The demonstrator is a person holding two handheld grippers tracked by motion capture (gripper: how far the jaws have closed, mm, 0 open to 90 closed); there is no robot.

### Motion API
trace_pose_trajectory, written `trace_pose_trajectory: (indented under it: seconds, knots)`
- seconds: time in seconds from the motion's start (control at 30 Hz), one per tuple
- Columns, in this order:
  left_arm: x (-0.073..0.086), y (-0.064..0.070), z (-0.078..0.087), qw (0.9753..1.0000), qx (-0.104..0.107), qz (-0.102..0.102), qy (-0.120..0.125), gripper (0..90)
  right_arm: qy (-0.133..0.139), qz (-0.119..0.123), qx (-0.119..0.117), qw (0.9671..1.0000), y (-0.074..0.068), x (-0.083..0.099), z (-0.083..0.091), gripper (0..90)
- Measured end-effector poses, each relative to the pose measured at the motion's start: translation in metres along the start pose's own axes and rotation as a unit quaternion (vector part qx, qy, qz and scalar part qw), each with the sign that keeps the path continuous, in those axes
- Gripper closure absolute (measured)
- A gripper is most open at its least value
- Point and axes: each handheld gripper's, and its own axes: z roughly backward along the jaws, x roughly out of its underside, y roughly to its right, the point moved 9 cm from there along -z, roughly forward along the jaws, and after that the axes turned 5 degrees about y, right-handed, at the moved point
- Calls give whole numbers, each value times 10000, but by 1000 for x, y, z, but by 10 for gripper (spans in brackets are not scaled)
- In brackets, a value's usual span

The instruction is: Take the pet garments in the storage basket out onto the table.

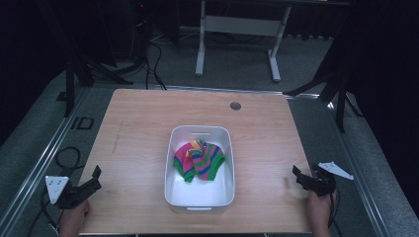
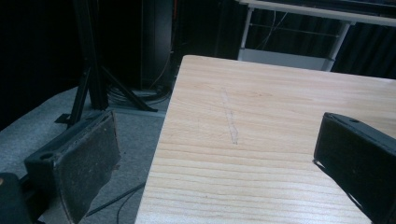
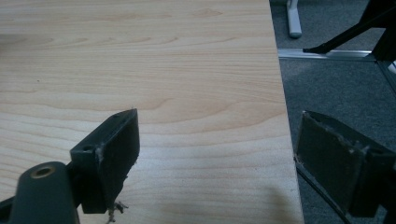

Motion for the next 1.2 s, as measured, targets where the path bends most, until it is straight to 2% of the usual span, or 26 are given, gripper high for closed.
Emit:
trace_pose_trajectory:
  seconds: [0.17,0.2,0.3,0.4,0.47,0.53,0.57,0.73,0.83,0.9,0.93,1.0,1.1,1.2]
  knots:
    - [0,1,0,10000,8,-29,0,9,-19,77,-5,10000,-1,0,0,135]
    - [0,1,0,10000,7,-34,-3,9,-36,98,-173,9998,-2,0,0,134]
    - [0,1,0,10000,7,-40,-7,9,-129,54,-228,9996,1,1,1,134]
    - [0,1,0,10000,3,-38,-5,9,-299,11,-534,9981,3,3,1,134]
    - [0,0,0,10000,6,-20,-8,9,-464,122,-789,9957,1,7,1,133]
    - [0,0,0,10000,8,-13,-4,9,-639,237,-1012,9925,-1,12,1,127]
    - [0,0,0,10000,11,-13,-5,9,-610,314,-1158,9909,-4,11,2,128]
    - [0,0,0,10000,24,3,-6,9,-910,576,-1538,9822,-17,16,2,128]
    - [0,0,0,10000,33,5,-9,9,-1106,624,-1864,9742,-29,17,3,125]
    - [0,1,0,10000,40,1,-11,9,-1241,702,-1979,9698,-36,17,2,124]
    - [0,1,0,10000,41,4,-10,9,-1295,733,-2102,9663,-42,17,1,123]
    - [0,1,0,10000,48,7,-16,9,-1362,774,-2192,9630,-48,15,-1,123]
    - [0,1,0,10000,51,1,-16,9,-1436,935,-2363,9565,-60,12,-4,123]
    - [0,1,0,10000,51,-9,-14,9,-1429,976,-2529,9519,-71,6,-6,129]
